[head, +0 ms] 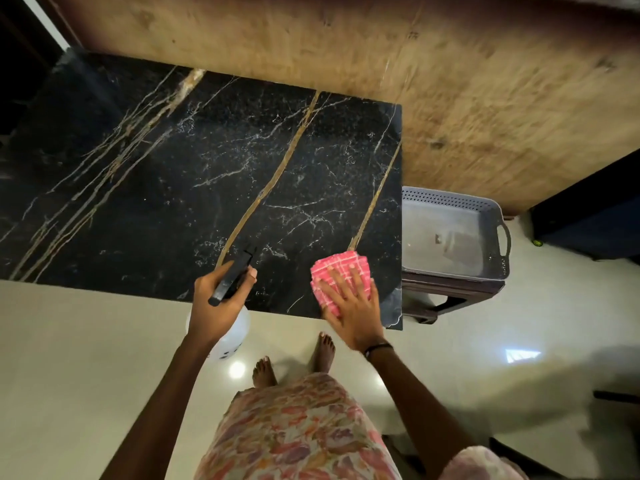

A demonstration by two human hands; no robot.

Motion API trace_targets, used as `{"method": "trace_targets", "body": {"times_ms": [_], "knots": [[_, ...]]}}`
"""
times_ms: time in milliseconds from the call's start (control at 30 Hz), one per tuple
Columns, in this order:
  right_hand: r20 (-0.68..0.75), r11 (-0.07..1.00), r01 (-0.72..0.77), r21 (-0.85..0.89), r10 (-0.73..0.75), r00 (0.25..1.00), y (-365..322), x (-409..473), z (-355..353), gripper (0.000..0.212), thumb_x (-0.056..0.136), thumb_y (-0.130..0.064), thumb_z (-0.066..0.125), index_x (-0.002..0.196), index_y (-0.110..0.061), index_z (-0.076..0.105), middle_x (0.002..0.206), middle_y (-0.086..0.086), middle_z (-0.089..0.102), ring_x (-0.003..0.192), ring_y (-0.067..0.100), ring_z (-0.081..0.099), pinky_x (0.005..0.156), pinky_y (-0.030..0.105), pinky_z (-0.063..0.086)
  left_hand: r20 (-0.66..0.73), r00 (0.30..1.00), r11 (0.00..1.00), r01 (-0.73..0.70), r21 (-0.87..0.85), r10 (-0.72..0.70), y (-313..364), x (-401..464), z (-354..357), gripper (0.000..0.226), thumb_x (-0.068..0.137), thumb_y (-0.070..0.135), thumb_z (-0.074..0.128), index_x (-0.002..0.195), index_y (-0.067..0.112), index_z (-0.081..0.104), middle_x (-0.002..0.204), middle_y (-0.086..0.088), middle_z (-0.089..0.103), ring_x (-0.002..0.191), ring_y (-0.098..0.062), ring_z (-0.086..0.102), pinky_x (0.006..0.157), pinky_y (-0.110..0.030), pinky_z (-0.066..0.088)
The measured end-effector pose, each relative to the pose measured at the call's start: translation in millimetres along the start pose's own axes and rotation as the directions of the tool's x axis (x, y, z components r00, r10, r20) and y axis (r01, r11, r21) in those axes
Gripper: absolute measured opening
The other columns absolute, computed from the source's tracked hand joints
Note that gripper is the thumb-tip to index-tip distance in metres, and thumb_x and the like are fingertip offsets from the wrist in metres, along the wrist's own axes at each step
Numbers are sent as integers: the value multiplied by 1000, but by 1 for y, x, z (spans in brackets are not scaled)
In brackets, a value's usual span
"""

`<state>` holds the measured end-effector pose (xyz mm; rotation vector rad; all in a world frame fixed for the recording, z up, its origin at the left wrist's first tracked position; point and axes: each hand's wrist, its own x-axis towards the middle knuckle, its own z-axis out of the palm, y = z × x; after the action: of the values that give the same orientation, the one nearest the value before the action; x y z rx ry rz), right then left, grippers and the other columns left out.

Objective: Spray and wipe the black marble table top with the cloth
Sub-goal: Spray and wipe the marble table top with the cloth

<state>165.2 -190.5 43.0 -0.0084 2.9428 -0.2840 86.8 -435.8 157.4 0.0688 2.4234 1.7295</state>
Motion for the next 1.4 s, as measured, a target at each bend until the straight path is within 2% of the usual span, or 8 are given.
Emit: {"method": "trace_targets", "body": {"times_ms": [233, 400, 567, 700, 1000, 1133, 1267, 1400], "knots": [[29, 959, -268, 89, 266, 964, 93, 49, -37, 71, 83, -62, 20, 147, -33, 26, 158, 3, 18, 144, 40, 8, 106, 68, 16, -30, 997, 996, 76, -44, -77, 18, -16, 31, 15, 88, 13, 63, 81, 26, 66, 54, 19, 60, 51, 1, 56, 54, -11, 42], [-16, 834, -392, 387, 432, 902, 87, 34, -31, 64, 91, -45, 48, 148, -28, 26, 158, 7, 17, 134, 44, 26, 95, 63, 44, -61, 998, 999, 29, -33, -31, 29, -22, 45, 24, 88, 8, 62, 76, 29, 65, 53, 19, 61, 50, 1, 57, 51, -8, 44], [-48, 866, -327, 377, 371, 927, 62, -40, -15, 61, 91, -46, 39, 148, -27, 28, 158, 8, 16, 124, 42, 38, 85, 53, 53, -71, 997, 998, 33, -47, -36, 31, -23, 60, 16, 88, 6, 62, 82, 20, 66, 58, 19, 64, 52, 1, 59, 53, -5, 43], [-85, 894, -289, 343, 336, 938, 47, -96, 2, 60, 94, -54, 23, 145, -25, 36, 156, 8, 25, 131, 37, 33, 91, 51, 49, -42, 998, 998, 48, -44, -50, 32, -22, 69, 12, 87, 6, 62, 85, 17, 67, 69, 19, 70, 53, 3, 59, 54, -3, 42], [-133, 903, -291, 317, 346, 929, 60, -81, 16, 54, 92, -53, 37, 139, -28, 46, 151, 15, 27, 102, 33, 44, 79, 38, 49, -23, 997, 997, 78, -30, -78, 40, -26, 78, 16, 88, 5, 62, 79, 19, 65, 53, 19, 63, 50, 4, 58, 53, -3, 42], [-78, 742, -318, 591, 444, 892, 64, -74, 7, 55, 92, -56, 34, 138, -27, 44, 147, 11, 31, 125, 30, 39, 98, 40, 42, -16, 998, 998, 63, -24, -63, 40, -28, 76, 16, 87, 4, 62, 80, 18, 65, 54, 19, 64, 51, 4, 59, 54, -3, 42], [0, 594, -430, 680, 587, 810, 62, -56, -2, 51, 96, -53, 34, 142, -31, 33, 122, 14, 54, 105, 34, 57, 81, 41, 50, -31, 998, 998, 56, -17, -57, 35, -31, 71, 11, 88, 7, 62, 82, 15, 66, 56, 16, 65, 48, 2, 56, 52, -6, 42], [197, 395, -573, 718, 674, 712, 69, -32, -14, 48, 100, -45, 31, 145, -28, 26, 127, 18, 60, 110, 40, 58, 82, 40, 45, -37, 996, 996, 83, -22, -84, 33, -34, 70, 13, 88, 11, 62, 81, 20, 66, 56, 13, 64, 44, -2, 53, 46, -10, 41]]}}
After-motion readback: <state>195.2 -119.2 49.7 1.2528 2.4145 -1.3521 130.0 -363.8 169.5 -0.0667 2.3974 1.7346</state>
